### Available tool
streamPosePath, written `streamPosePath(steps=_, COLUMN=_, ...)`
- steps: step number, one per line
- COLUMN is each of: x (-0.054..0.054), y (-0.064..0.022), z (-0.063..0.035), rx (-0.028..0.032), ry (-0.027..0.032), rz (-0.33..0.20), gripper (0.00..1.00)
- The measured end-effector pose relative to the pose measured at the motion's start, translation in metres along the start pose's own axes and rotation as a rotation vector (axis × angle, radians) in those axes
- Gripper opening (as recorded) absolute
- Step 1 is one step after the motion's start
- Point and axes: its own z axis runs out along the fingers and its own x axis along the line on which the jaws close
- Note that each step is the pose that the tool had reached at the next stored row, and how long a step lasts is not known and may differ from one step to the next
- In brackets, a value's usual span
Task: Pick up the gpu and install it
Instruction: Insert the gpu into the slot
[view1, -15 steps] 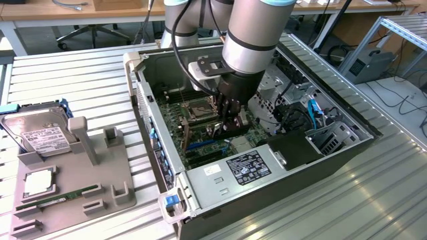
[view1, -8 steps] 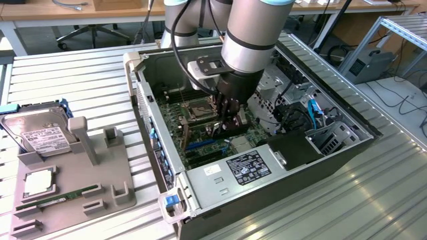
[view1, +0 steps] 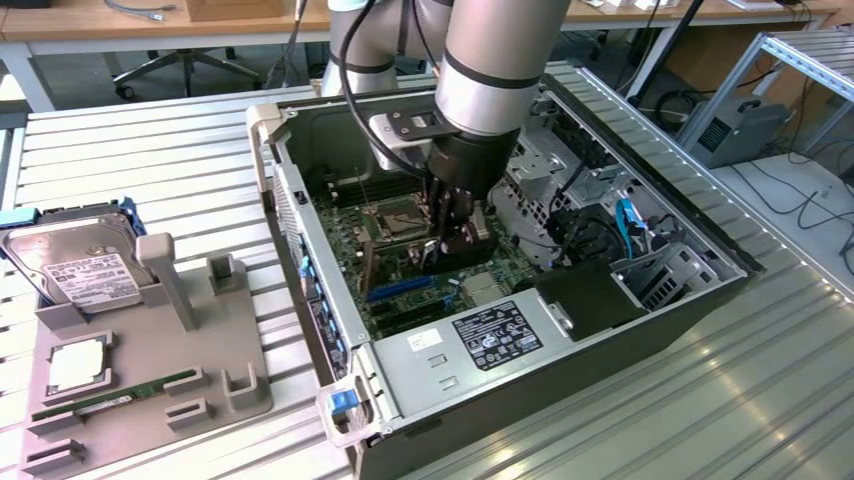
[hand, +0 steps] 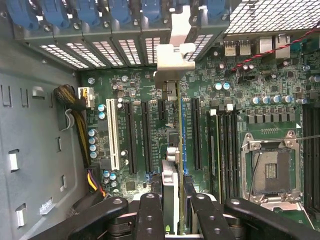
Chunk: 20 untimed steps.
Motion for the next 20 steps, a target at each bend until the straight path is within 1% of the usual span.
streamPosePath(steps=1, x=-0.002, y=0.0003, z=0.0, rx=0.0003, ry=0.0036, rz=0.0, gripper=0.27)
streamPosePath(steps=3, x=-0.004, y=0.0015, z=0.0001, rx=0.0004, ry=0.0069, rz=0.0, gripper=0.27)
streamPosePath(steps=4, x=-0.005, y=0.0023, z=0.0002, rx=0.0004, ry=0.0076, rz=0.0, gripper=0.27)
streamPosePath(steps=6, x=-0.006, y=0.0048, z=0.0006, rx=0.0006, ry=0.008, rz=0.0, gripper=0.27)
streamPosePath(steps=8, x=-0.008, y=0.0098, z=0.001, rx=0.0005, ry=0.0096, rz=0.0, gripper=0.27)
streamPosePath(steps=13, x=-0.012, y=0.016, z=0.0023, rx=0.0006, ry=0.0107, rz=0.0, gripper=0.27)
streamPosePath(steps=15, x=-0.013, y=0.0198, z=0.0039, rx=0.0008, ry=0.0109, rz=0.0, gripper=0.27)
streamPosePath(steps=20, x=-0.012, y=0.0247, z=0.0071, rx=0.0006, ry=0.0112, rz=0.0, gripper=0.27)
